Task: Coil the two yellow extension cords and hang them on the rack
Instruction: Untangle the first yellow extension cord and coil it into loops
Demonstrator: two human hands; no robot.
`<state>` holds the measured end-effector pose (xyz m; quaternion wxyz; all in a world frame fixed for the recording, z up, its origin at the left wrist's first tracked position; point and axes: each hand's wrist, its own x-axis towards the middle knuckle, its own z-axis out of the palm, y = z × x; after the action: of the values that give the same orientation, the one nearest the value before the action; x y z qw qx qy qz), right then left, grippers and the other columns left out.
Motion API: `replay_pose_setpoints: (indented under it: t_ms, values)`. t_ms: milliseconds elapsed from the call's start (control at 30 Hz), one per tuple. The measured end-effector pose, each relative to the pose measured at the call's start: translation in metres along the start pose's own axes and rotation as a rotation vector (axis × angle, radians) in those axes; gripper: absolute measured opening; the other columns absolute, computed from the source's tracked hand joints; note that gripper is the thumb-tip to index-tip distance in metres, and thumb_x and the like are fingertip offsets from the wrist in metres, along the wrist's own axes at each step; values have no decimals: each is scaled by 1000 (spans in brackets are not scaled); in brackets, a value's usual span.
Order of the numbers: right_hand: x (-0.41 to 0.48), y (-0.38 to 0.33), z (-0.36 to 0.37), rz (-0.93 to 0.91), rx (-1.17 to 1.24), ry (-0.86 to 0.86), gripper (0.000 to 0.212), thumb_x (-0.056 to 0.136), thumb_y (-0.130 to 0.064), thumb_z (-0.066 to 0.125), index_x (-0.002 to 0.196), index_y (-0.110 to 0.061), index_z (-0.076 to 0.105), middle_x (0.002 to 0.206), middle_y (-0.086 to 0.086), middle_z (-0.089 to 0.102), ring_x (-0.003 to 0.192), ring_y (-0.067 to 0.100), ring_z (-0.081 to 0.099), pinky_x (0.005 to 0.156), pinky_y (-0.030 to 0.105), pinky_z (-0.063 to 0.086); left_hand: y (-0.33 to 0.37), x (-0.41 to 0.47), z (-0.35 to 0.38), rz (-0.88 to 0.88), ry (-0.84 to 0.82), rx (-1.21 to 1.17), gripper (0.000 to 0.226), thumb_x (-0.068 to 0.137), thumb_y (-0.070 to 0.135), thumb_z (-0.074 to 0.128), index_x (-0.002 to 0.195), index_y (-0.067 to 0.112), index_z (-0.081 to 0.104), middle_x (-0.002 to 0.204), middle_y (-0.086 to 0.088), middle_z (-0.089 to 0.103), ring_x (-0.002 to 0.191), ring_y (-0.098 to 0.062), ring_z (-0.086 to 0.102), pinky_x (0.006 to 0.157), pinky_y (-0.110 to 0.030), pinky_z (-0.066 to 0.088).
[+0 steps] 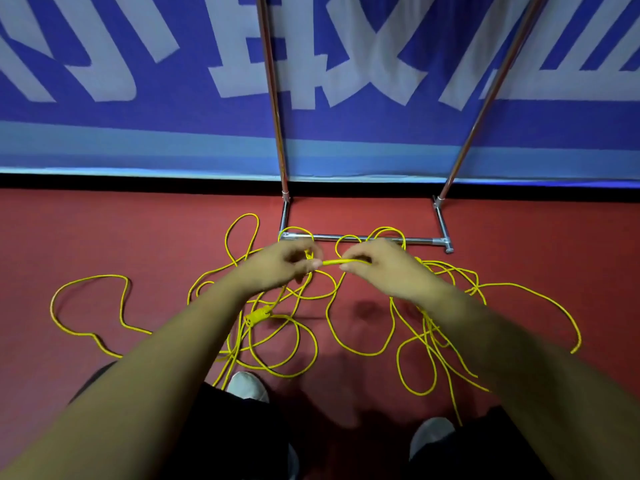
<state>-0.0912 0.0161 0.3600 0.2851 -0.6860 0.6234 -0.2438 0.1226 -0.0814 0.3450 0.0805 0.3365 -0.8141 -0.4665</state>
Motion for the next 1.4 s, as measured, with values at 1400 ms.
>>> replay_pose_setpoints:
  t_ms: [1400]
  values:
    - [-3, 56, 0, 349, 102, -146, 31, 95, -18, 61, 70, -5, 49, 60, 6, 50, 60, 12, 67, 50, 24, 34, -16, -24, -55, -349, 631, 176, 23, 88, 28, 69, 104, 13, 68, 83, -6, 56, 86, -27, 57, 71, -31, 38]
